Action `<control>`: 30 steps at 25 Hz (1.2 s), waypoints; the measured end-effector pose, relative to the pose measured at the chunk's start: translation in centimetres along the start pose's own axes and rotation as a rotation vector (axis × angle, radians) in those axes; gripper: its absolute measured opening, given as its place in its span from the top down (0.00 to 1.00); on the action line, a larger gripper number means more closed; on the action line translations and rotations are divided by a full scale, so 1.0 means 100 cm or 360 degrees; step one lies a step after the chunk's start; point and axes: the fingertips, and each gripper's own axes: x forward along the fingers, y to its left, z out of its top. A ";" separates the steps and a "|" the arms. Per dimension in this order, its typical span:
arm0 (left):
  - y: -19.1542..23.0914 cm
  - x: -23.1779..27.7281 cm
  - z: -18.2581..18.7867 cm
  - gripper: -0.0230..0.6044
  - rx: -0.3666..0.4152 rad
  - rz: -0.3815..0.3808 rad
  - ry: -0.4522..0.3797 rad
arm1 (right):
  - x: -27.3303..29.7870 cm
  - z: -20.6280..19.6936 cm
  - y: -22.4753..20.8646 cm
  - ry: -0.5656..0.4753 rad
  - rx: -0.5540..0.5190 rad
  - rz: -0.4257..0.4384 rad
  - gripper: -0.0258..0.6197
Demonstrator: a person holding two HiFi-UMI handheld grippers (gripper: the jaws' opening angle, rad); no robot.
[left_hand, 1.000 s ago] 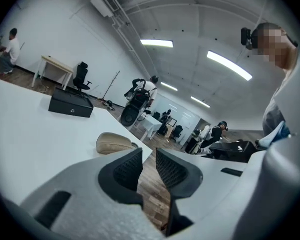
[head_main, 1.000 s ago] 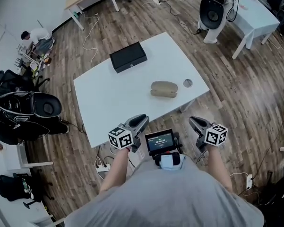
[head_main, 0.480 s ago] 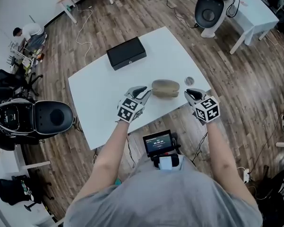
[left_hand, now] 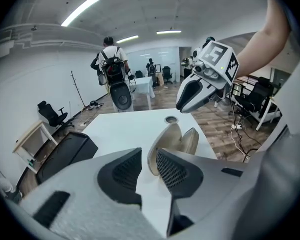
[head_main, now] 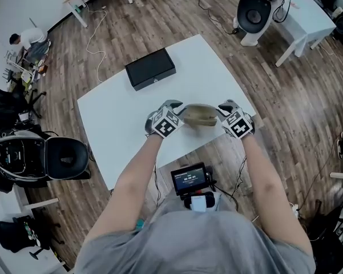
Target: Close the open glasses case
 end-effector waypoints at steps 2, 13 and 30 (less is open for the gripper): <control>0.000 0.005 -0.001 0.84 0.0011 -0.0022 0.0008 | 0.005 0.001 0.003 0.0029 -0.0033 0.0008 0.90; -0.017 0.038 -0.016 0.84 0.0140 -0.0094 0.0102 | 0.027 -0.019 0.006 0.0140 -0.0234 0.0018 0.90; 0.001 0.055 -0.025 0.89 0.0343 -0.0083 0.0244 | 0.049 -0.011 0.005 0.0249 -0.0431 -0.0007 0.91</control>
